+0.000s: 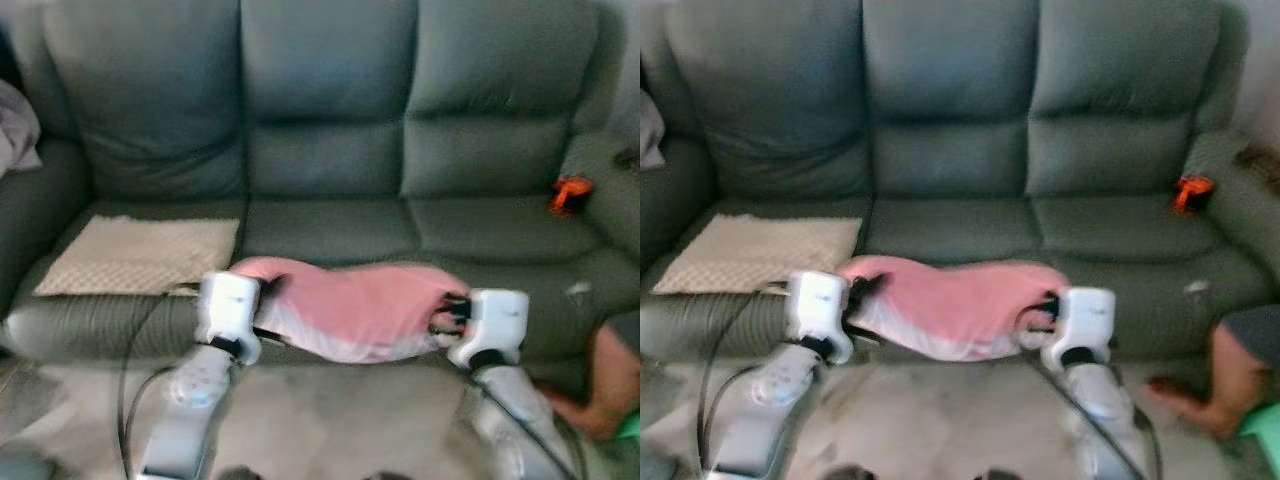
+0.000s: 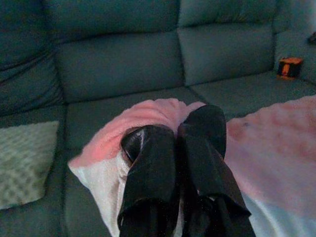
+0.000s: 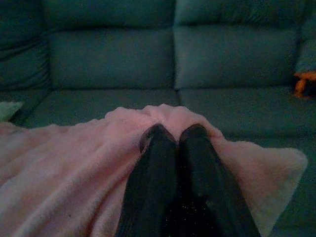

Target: Move the pillow to the sofa

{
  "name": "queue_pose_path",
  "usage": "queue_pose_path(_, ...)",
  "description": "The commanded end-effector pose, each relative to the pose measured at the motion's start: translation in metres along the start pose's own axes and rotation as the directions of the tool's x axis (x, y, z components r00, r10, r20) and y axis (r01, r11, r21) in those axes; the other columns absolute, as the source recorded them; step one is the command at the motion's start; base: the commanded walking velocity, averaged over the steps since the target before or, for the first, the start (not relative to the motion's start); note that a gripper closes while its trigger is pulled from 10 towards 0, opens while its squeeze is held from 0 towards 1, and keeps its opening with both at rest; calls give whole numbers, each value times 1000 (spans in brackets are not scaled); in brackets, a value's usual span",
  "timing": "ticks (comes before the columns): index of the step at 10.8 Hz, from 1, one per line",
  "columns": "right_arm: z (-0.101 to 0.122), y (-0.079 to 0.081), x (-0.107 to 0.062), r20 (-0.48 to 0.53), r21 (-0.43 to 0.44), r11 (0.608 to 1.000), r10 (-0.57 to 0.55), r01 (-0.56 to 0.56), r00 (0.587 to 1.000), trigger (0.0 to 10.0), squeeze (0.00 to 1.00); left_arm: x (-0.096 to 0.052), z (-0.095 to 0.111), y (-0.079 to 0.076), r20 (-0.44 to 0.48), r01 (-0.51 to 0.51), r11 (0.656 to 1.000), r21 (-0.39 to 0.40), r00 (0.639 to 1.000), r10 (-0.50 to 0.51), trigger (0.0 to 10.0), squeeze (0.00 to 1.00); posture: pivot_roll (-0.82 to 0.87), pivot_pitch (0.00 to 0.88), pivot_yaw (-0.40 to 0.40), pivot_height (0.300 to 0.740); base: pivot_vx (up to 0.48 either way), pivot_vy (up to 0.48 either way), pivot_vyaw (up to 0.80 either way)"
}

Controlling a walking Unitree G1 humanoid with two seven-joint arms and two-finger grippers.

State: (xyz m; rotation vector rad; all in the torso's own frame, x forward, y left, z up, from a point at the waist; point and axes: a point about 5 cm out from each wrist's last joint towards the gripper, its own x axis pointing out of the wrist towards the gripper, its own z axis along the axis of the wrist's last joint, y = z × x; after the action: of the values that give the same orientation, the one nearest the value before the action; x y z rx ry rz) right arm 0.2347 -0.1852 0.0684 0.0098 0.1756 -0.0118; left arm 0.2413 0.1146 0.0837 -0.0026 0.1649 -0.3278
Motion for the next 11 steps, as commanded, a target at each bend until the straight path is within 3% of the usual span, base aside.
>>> queue_pose_path(1, 5, 10, 3, 20, 12, 999, 31, -32, 999, 10000, 0, 0, 7, 9, 27, -36, 999, 31, 999, 35, 10000, 0, -21, 0, -13, 740, 0, 0, 0)
queue_pose_path(2, 5, 10, 5, 23, 10, 999, 33, -33, 999, 10000, 0, 2, 11, 13, 64, -94, 989, 113, 994, 87, 10000, 0, -20, 0, -12, 740, 0, 0, 0)
queue_pose_path(4, 7, 7, 7, 28, 3, 999, 32, -32, 999, 10000, 0, 5, 16, 15, 71, -66, 996, 54, 996, 63, 10000, 0, -15, 0, -19, 740, 0, 0, 0)
queue_pose_path(6, 5, 9, 5, 21, 5, 999, 33, -33, 999, 10000, 0, 2, 14, 6, 78, -14, 1000, 6, 997, 14, 10000, 0, -20, 0, -23, 740, 0, 0, 0)
queue_pose_path(8, 0, 10, 1, 5, -2, 999, 33, -33, 999, 10000, 0, 0, 9, -4, 66, 21, 1000, -3, 998, -21, 10000, 0, -18, 0, -26, 740, 127, 0, 0)
queue_pose_path(11, 2, 11, 3, 9, -3, 999, 33, -33, 999, 10000, 0, -1, 9, -5, 67, 32, 999, -18, 997, -30, 10000, 0, -15, 0, -30, 740, 296, 0, 0)
